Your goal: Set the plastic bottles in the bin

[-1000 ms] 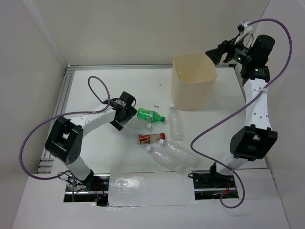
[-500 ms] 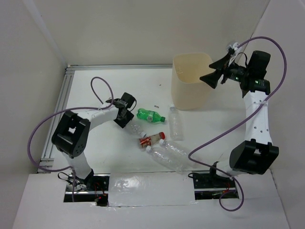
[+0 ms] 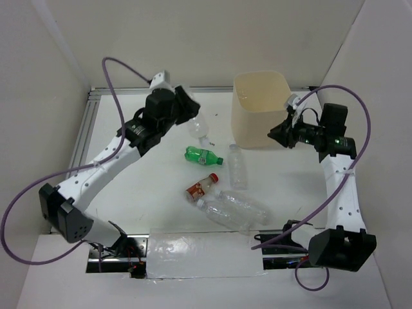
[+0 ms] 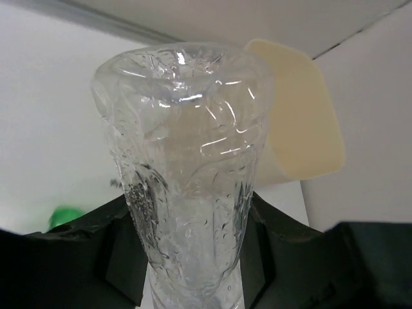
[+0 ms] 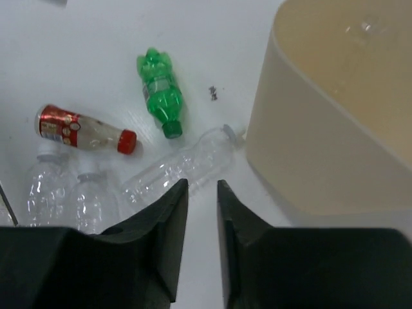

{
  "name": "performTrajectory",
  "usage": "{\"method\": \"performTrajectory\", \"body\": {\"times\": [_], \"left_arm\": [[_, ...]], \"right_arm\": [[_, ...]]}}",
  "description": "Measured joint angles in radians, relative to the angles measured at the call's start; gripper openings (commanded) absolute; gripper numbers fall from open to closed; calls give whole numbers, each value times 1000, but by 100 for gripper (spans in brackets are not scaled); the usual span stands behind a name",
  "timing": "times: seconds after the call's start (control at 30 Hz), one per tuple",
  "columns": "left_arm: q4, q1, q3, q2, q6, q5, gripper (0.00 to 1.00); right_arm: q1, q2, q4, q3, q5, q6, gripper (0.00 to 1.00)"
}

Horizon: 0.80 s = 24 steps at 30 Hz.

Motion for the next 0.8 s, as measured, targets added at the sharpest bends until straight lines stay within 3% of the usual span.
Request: {"method": "performTrajectory", "body": {"times": [0.03,0.23,0.47,0.5,0.63,0.73,0.77,0.8], "left_arm": [[34,-1,30,26,21,8,9],[266,-38,441,385,213,90,10],[432,-62,753,649,248,73,20],[449,-67,790,676,265,55,22],[509,-95,896,776,340,-38,43],[534,-128,928,843,391,-79,60],[532,-137,946,870,403,-87,66],[531,-143,957,895,420,-93,81]], "right_arm": [[6,-14,0,-40,16,-5,40],[18,-27,-3,-180,79,-10,46],[32,-134,-6,-322,122,-32,56],[36,-147,-5,-336,126,-35,62],[40,-164,0,-369,132,-38,76],[54,-163,9,-381,132,-29,80],[63,-159,14,-384,133,-23,80],[74,-154,16,-385,134,-18,80]]}}
